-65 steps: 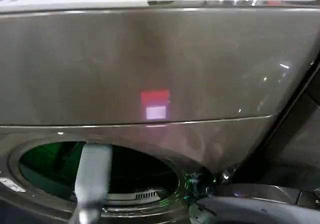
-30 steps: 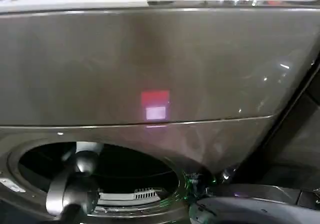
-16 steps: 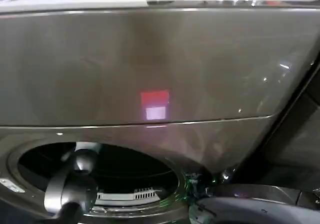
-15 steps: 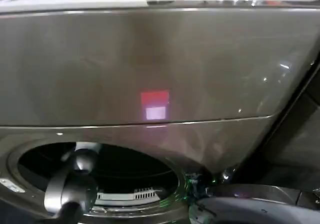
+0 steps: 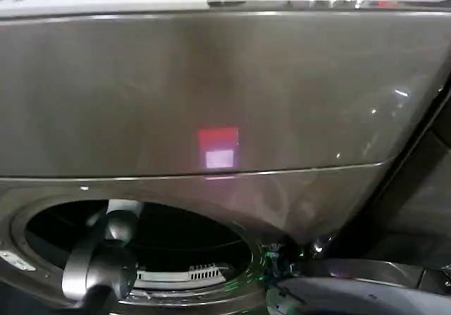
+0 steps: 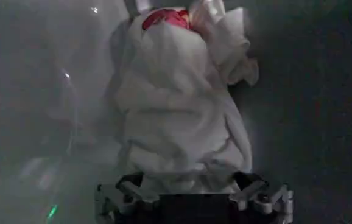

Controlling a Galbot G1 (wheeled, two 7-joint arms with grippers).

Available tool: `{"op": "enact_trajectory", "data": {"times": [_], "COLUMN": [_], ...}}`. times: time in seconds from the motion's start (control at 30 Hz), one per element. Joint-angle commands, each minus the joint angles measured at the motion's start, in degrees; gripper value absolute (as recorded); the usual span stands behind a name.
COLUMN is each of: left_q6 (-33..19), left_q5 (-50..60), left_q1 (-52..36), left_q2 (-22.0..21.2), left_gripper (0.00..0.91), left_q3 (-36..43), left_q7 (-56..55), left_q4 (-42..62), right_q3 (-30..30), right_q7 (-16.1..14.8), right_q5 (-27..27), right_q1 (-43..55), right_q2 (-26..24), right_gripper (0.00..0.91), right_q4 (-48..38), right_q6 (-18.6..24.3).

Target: Grasp the clothes from the dryer.

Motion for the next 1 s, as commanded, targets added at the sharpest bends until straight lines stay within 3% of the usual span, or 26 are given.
{"op": "enact_trajectory", "data": {"times": [0.03,0.17,0.33,0.57,0.67,0.8,1.0], "left_q6": [-6.1,-8.0,-8.8,-8.8,-7.4,2.4,10.6], "left_q5": [-4.6,-4.9,-6.0,-9.9,-15.9,-29.7,-44.8], "left_q1": [0.0,-0.1,-0.3,0.5,3.0,6.9,11.1], "left_q2": [0.1,0.3,0.4,0.4,-0.1,-0.7,-2.2], "left_gripper": [0.182,0.057,0.000,0.000,0.000,0.000,0.000], "left_q3": [-0.6,-1.0,-1.0,-1.0,-1.9,-2.0,-1.0], "left_q7": [-3.7,-3.4,-3.1,-2.3,0.3,-4.9,-16.9], "left_q4": [3.5,3.8,3.8,2.0,-5.7,-15.6,-24.5], "right_q3": [-0.1,-0.1,-0.2,-0.2,-0.4,-0.7,-2.0], "right_q7": [0.0,0.0,0.0,-0.2,-0.4,-0.4,-0.4], "right_q5": [-0.2,-0.3,-0.3,-0.2,-0.1,-0.5,-1.0], "right_q1": [-0.1,-0.1,-0.1,-0.1,0.1,0.2,1.0], "right_q2": [0.2,0.3,0.4,0.3,0.5,0.5,0.8], "right_gripper": [0.907,0.907,0.907,0.907,0.907,0.907,0.907], "right_q4": [-0.1,0.0,0.0,0.0,0.7,1.2,2.2], "right_q6": [0.3,0.4,0.4,0.6,0.4,0.3,0.3]}}
